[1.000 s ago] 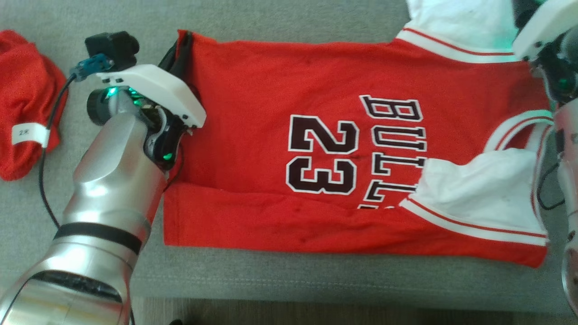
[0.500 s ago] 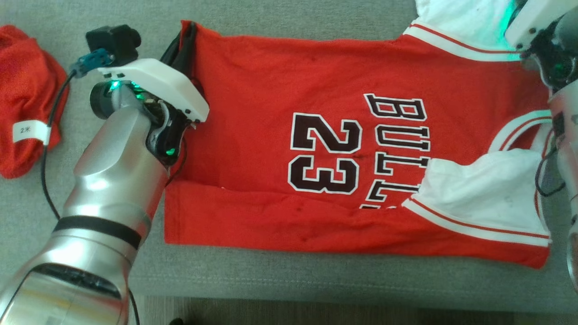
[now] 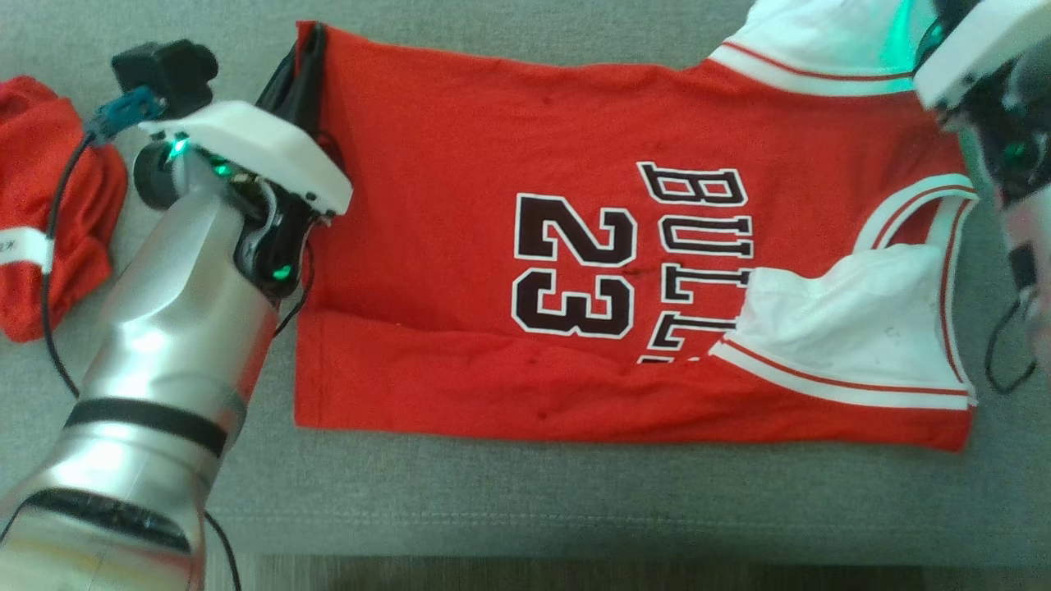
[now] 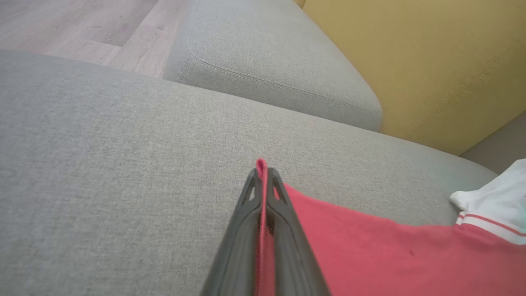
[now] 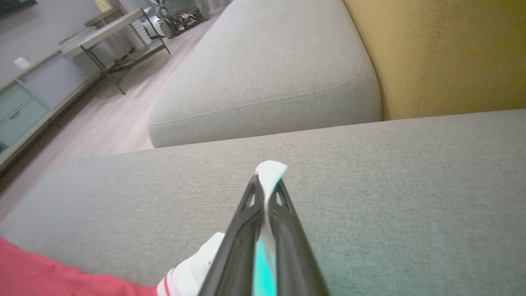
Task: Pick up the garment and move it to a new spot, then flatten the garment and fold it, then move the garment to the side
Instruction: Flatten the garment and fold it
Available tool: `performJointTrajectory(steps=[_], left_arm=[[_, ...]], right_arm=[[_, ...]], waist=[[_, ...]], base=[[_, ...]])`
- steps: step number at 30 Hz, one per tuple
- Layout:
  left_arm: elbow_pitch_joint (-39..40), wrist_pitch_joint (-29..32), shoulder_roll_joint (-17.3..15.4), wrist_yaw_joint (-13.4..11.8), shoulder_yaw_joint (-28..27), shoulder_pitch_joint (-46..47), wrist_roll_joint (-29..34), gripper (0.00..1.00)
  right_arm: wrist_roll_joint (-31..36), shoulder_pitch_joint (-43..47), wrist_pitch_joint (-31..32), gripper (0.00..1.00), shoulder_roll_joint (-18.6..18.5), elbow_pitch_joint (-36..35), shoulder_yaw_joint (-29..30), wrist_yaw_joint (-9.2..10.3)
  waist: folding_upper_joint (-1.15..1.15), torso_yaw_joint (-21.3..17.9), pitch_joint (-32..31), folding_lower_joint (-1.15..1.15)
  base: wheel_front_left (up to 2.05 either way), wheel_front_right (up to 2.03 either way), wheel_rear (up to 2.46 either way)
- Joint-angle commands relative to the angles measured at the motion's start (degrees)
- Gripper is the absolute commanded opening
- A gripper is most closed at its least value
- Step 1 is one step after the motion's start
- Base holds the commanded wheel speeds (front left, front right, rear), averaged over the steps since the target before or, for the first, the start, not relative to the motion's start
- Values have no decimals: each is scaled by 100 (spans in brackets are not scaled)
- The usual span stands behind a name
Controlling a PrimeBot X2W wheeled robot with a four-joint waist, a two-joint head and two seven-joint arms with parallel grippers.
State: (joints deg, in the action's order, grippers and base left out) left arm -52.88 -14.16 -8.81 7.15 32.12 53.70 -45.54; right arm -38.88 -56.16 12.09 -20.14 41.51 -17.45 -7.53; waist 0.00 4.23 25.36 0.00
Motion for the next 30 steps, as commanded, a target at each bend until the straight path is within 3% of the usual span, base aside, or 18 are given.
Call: performJointTrajectory(steps=[1,9,15,23,30], left_arm=[[248,-67,-319,34,-186,-52,-67,0],[1150,-82,-609,34,-551,-940,-402,0],[2239,-83,-841,-119,-983,-1985,-284,0],[3095,32,-1107,-405,-989,-2864,-249,0],[3573,290,-1277,-627,-931,-3440,-312,0]], right_arm=[[-152,202,-124,0,-90,-424,-124,4],[-933,1592,-347,0,-410,-1840,-309,4],[-1292,3094,-491,0,-618,-3034,70,4],[-1159,4470,-494,0,-243,-3917,734,4],[-789,5161,-200,0,243,-4289,1095,4]], waist=[[0,-43,-66,0],[0,-187,-277,0],[0,-305,-412,0],[0,-459,-493,0],[0,-503,-508,0]], base=[[0,0,0],[0,0,0],[0,0,0],[0,0,0],[0,0,0]])
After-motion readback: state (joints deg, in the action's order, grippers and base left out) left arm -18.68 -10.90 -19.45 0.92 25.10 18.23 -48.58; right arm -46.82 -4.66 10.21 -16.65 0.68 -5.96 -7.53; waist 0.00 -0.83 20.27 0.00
